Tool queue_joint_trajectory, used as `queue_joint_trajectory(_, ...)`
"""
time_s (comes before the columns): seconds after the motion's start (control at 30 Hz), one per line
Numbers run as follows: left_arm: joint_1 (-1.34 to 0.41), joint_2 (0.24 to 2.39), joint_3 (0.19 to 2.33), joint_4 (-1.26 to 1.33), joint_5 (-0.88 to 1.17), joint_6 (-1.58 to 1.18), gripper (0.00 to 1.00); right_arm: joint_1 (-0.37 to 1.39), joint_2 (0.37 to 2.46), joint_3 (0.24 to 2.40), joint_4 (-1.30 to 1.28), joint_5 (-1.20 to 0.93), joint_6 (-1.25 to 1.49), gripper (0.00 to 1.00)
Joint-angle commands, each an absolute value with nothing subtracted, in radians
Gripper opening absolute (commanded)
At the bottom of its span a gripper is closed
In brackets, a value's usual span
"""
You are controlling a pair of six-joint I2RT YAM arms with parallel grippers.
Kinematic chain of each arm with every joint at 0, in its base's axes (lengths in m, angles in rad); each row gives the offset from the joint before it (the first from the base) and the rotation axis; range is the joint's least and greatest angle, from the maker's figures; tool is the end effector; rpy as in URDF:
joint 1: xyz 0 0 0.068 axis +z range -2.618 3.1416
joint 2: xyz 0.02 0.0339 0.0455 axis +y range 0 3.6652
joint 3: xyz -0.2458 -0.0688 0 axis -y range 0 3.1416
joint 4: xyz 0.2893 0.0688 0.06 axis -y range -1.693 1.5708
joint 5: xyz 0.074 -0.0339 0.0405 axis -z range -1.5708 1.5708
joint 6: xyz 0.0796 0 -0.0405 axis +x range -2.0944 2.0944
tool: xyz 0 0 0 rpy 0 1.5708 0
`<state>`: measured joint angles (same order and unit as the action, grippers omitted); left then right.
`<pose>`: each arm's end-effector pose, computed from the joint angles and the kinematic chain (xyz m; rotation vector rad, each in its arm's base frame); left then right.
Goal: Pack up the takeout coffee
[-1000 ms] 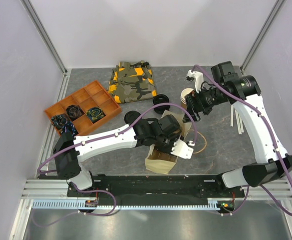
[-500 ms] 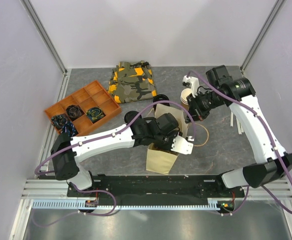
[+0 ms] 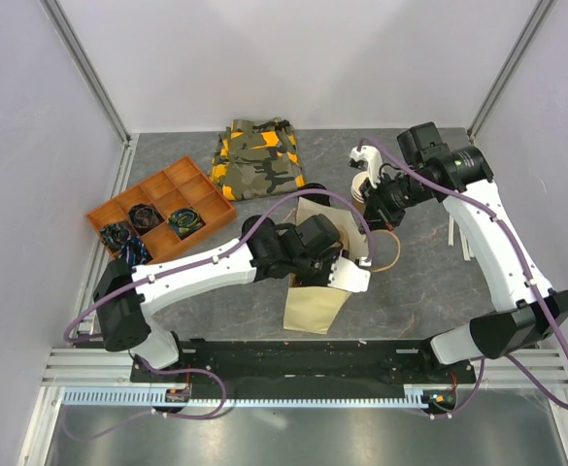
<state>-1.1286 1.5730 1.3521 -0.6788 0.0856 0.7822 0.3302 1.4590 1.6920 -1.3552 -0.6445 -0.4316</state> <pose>0.1699 -0.3746 0.2344 2.0489 1.4031 -0.2540 0.2871 0.1490 0.3589 -1.1279 2.2942 0.8205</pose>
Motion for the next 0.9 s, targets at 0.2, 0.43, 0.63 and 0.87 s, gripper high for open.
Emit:
queue_joint_trajectory(0.2,-1.104,1.529,1.336,-0.663,0.114,0.709,0.13,0.354,1.353,1.695,-1.463,-0.632,-0.555,0.0)
queue_joint_trajectory(0.43,-1.092,1.537,1.355,-0.63,0.118,0.675,0.13,0.353,1.355,1.675,-1.462,-0.653,-0.583,0.0)
queue_joint_trajectory(0.63,-1.075,1.555,1.353,-0.626,0.115,0.658,0.12,0.353,1.348,1.666,-1.462,-0.647,-0.609,0.0)
queue_joint_trajectory(0.87,-1.049,1.555,1.359,-0.614,0.136,0.64,0.1,0.354,1.33,1.649,-1.462,-0.644,-0.666,0.0)
